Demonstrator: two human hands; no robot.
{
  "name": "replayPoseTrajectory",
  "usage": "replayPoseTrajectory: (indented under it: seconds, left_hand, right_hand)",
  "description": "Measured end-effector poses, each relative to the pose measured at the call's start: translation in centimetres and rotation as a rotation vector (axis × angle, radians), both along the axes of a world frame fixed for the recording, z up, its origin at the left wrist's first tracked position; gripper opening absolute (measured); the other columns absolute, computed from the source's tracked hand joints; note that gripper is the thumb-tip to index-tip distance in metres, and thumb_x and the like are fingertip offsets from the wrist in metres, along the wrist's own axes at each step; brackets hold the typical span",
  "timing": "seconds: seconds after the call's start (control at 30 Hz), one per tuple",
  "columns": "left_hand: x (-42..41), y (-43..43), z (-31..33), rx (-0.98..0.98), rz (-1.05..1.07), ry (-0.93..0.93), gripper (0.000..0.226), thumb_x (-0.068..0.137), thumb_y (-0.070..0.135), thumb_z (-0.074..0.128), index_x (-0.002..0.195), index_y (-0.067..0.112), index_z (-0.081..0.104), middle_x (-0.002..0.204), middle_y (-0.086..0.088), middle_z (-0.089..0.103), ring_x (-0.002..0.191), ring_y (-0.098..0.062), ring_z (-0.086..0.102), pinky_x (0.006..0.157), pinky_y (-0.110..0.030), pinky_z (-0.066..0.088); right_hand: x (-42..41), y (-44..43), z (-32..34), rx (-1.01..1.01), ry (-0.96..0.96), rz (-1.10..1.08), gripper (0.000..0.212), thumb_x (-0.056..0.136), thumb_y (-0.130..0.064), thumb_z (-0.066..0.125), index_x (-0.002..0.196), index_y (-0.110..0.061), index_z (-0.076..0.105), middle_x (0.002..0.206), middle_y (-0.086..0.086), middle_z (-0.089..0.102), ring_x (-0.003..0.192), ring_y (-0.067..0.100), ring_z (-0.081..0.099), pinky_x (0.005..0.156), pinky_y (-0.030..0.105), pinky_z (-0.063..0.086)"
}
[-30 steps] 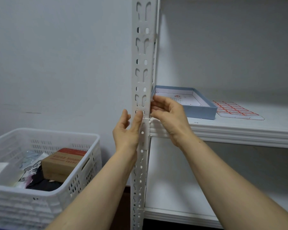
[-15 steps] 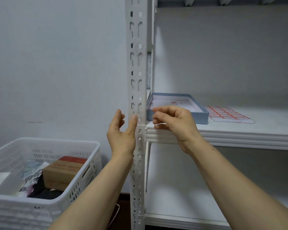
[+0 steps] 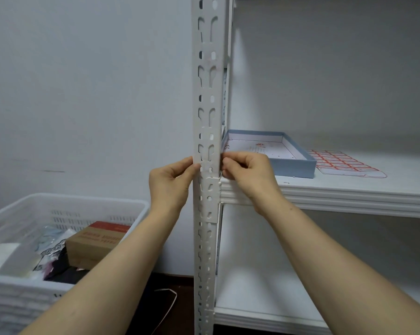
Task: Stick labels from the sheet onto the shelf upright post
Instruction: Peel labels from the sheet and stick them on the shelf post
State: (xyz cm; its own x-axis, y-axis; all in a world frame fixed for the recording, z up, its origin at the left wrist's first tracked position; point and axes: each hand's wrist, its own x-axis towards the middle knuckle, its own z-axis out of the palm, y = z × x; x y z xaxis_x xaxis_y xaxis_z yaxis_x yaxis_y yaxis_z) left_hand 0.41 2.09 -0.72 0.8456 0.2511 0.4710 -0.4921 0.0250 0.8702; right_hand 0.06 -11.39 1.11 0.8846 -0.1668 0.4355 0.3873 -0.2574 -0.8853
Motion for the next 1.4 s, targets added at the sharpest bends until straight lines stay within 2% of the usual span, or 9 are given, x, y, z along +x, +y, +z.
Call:
replayPoseTrajectory:
  seconds: [0.1, 0.27, 0.53, 0.67, 0.8, 0.9, 1.0, 1.13, 1.4]
  left_hand:
    - [0.11, 0.04, 0.03, 0.028, 0.008, 0.008, 0.022, 0.081, 0.005, 0.071, 0.098, 0.020, 0.070, 0.085, 0.021, 0.070, 0.071, 0.018, 0.061, 0.068, 0.001, 0.044]
    - [0.55, 0.11, 0.40, 0.049, 0.047, 0.052, 0.011, 0.078, 0.009, 0.075, 0.087, 0.017, 0.076, 0.080, 0.017, 0.072, 0.078, 0.007, 0.066, 0.080, -0.011, 0.051]
    - [0.56, -0.01, 0.50, 0.053, 0.042, 0.042, 0.017, 0.078, 0.009, 0.075, 0.076, 0.026, 0.073, 0.071, 0.019, 0.068, 0.073, 0.005, 0.067, 0.074, -0.011, 0.051]
    - [0.57, -0.18, 0.39, 0.042, 0.056, 0.047, 0.013, 0.077, 0.010, 0.077, 0.080, 0.023, 0.074, 0.072, 0.017, 0.069, 0.073, 0.003, 0.068, 0.076, -0.015, 0.051]
    - [0.43, -0.38, 0.35, 0.042, 0.063, 0.038, 0.019, 0.075, 0.012, 0.078, 0.073, 0.030, 0.072, 0.074, 0.019, 0.070, 0.075, 0.000, 0.068, 0.079, -0.020, 0.053]
    - [0.27, -0.47, 0.46, 0.027, 0.049, 0.041, 0.022, 0.076, 0.011, 0.078, 0.072, 0.032, 0.071, 0.071, 0.023, 0.068, 0.071, 0.004, 0.067, 0.075, -0.016, 0.052]
    - [-0.02, -0.27, 0.25, -0.068, -0.050, 0.048, 0.021, 0.079, 0.002, 0.073, 0.086, 0.022, 0.071, 0.064, 0.020, 0.068, 0.066, 0.010, 0.065, 0.064, -0.004, 0.047]
    - [0.01, -0.07, -0.19, -0.134, -0.091, 0.064, 0.029, 0.081, 0.001, 0.070, 0.109, 0.008, 0.067, 0.084, 0.006, 0.068, 0.068, 0.012, 0.064, 0.062, -0.001, 0.045]
    - [0.31, -0.59, 0.16, -0.111, -0.024, 0.076, 0.019, 0.079, 0.002, 0.072, 0.092, 0.016, 0.072, 0.073, 0.014, 0.068, 0.064, 0.011, 0.064, 0.061, -0.002, 0.045]
  right_hand:
    - [0.03, 0.02, -0.09, -0.026, -0.005, -0.002, 0.020, 0.089, -0.008, 0.057, 0.102, -0.012, 0.072, 0.092, 0.001, 0.073, 0.087, 0.012, 0.066, 0.092, 0.036, 0.052]
    - [-0.02, 0.07, -0.16, 0.001, -0.003, 0.032, 0.021, 0.086, -0.010, 0.062, 0.106, -0.009, 0.070, 0.097, 0.001, 0.073, 0.091, 0.009, 0.068, 0.091, 0.030, 0.053]
    - [-0.12, 0.05, -0.25, 0.014, -0.005, 0.048, 0.023, 0.084, -0.010, 0.065, 0.107, -0.009, 0.069, 0.098, 0.001, 0.072, 0.091, 0.010, 0.068, 0.087, 0.025, 0.053]
    - [-0.03, -0.01, -0.28, 0.005, -0.001, 0.044, 0.025, 0.084, -0.011, 0.066, 0.109, -0.010, 0.069, 0.098, 0.000, 0.072, 0.091, 0.010, 0.067, 0.088, 0.026, 0.053]
    - [0.11, -0.04, -0.37, 0.007, -0.001, 0.042, 0.028, 0.083, -0.012, 0.067, 0.111, -0.008, 0.068, 0.100, 0.001, 0.072, 0.094, 0.011, 0.067, 0.091, 0.029, 0.053]
    - [0.12, -0.07, -0.39, 0.015, 0.002, 0.054, 0.028, 0.084, -0.012, 0.067, 0.112, -0.007, 0.067, 0.102, 0.002, 0.071, 0.095, 0.012, 0.067, 0.092, 0.031, 0.052]
    - [0.02, -0.16, -0.42, 0.026, 0.011, 0.066, 0.029, 0.085, -0.012, 0.066, 0.113, -0.007, 0.067, 0.103, 0.002, 0.071, 0.096, 0.011, 0.067, 0.093, 0.030, 0.052]
    - [-0.12, -0.24, -0.35, 0.035, 0.006, 0.075, 0.026, 0.085, -0.009, 0.065, 0.111, -0.008, 0.067, 0.102, 0.001, 0.071, 0.095, 0.010, 0.067, 0.091, 0.026, 0.052]
    - [-0.15, -0.24, -0.34, 0.027, 0.008, 0.070, 0.028, 0.083, -0.008, 0.066, 0.111, -0.009, 0.067, 0.102, 0.000, 0.071, 0.096, 0.009, 0.066, 0.091, 0.026, 0.051]
